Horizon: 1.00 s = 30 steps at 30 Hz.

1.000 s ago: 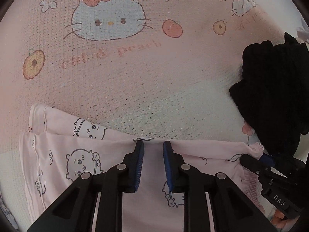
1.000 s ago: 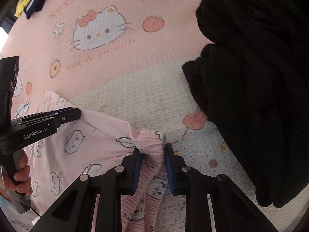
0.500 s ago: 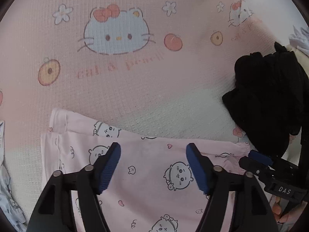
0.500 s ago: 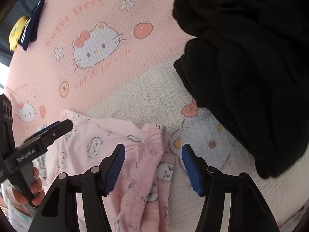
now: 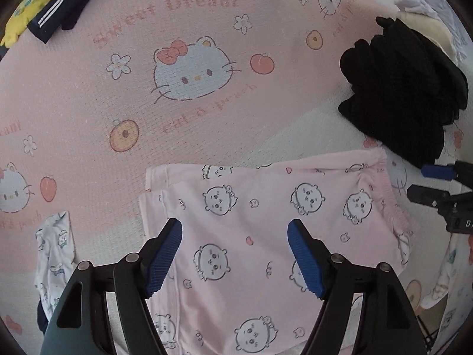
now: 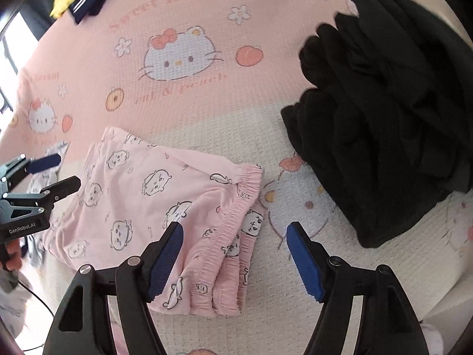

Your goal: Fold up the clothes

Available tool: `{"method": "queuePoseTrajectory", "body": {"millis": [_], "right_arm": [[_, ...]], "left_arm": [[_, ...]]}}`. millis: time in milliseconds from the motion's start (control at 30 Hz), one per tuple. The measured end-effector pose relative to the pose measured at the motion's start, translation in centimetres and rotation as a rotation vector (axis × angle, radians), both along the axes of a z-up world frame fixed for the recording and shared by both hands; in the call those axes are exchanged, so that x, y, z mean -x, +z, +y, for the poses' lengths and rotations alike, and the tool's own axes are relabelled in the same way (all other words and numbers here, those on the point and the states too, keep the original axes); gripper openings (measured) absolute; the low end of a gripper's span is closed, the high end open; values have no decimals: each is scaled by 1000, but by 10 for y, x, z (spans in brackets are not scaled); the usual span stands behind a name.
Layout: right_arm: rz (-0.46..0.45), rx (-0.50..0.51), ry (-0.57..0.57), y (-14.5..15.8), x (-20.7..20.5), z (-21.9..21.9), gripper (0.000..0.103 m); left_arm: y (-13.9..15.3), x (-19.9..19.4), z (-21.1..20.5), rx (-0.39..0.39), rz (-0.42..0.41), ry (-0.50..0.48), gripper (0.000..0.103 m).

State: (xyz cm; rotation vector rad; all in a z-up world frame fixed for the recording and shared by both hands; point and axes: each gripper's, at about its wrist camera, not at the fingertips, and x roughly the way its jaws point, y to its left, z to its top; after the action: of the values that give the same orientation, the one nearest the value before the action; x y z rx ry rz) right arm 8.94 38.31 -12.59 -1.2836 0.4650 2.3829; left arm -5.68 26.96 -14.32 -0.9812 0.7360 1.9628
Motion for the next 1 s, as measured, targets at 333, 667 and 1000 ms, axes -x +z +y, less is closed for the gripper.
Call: {"method": "queuePoseTrajectory", "body": {"millis": [333, 667, 1000], "right_arm": [[-107, -361, 295, 16, 11, -65, 72], [-252, -620, 535, -5, 2, -116, 72], [-325, -739, 688, -15, -24, -141, 72]], "left_arm": [[-14, -40, -31, 213, 421, -209, 72], [-29, -67, -56, 336, 613, -381, 73], [-44, -87, -82, 422, 598, -474, 73]]}}
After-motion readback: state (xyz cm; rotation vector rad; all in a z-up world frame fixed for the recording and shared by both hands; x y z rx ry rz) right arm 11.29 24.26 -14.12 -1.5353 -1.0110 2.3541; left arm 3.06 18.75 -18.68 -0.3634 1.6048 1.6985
